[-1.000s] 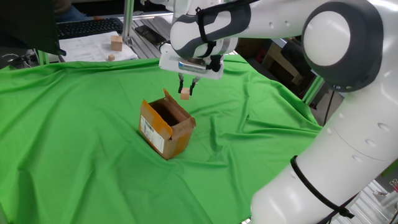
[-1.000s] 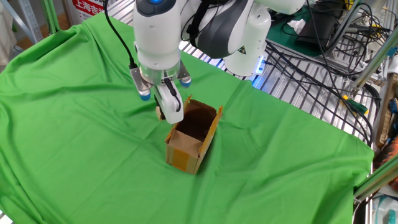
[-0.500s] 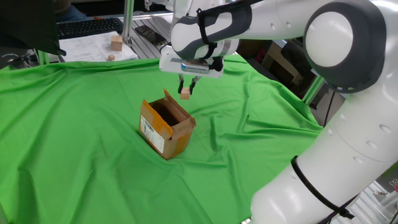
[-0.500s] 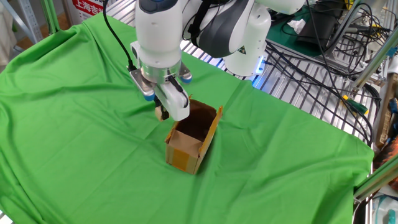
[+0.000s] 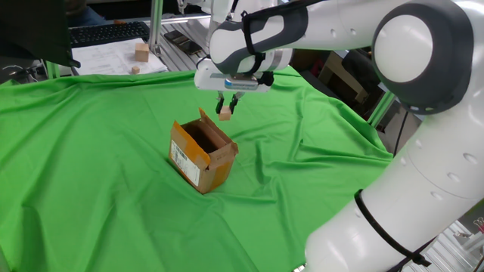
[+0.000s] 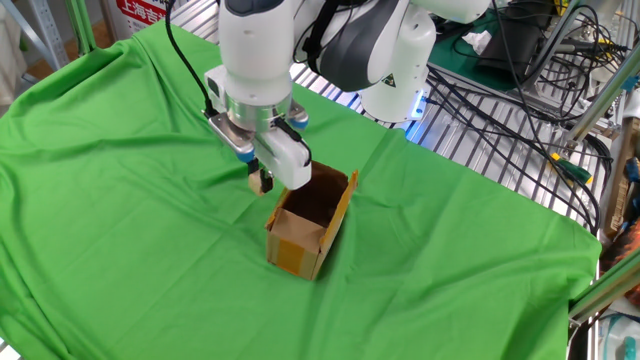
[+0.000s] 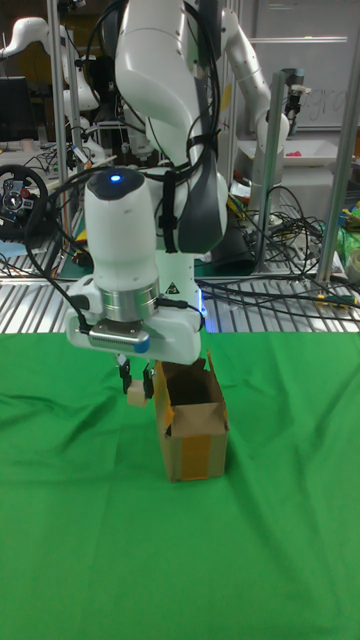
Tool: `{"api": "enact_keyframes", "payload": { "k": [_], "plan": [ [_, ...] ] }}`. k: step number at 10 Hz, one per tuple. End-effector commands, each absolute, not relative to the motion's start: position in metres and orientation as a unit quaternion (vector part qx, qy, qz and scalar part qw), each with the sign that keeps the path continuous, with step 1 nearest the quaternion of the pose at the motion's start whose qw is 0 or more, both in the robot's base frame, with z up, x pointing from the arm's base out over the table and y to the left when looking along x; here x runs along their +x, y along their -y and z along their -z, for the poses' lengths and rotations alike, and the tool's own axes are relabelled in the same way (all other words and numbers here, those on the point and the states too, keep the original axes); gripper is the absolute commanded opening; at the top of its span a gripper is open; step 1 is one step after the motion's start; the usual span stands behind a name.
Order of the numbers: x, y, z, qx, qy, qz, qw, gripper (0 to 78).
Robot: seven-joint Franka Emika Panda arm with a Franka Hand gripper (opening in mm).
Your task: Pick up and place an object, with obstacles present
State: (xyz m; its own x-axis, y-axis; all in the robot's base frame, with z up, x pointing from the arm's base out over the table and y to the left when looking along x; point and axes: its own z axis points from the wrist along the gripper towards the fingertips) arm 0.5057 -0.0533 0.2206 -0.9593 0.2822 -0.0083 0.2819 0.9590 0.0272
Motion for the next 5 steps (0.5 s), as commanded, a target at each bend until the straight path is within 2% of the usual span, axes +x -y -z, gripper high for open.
{"api": "enact_keyframes", "payload": {
  "k": [1, 5],
  "plan": [
    [0.505, 0.054, -0.225, 0.130, -0.991, -0.016, 0.006, 1.4],
    [0.503, 0.039, -0.235, 0.126, -0.992, -0.011, 0.007, 1.4]
  ]
}}
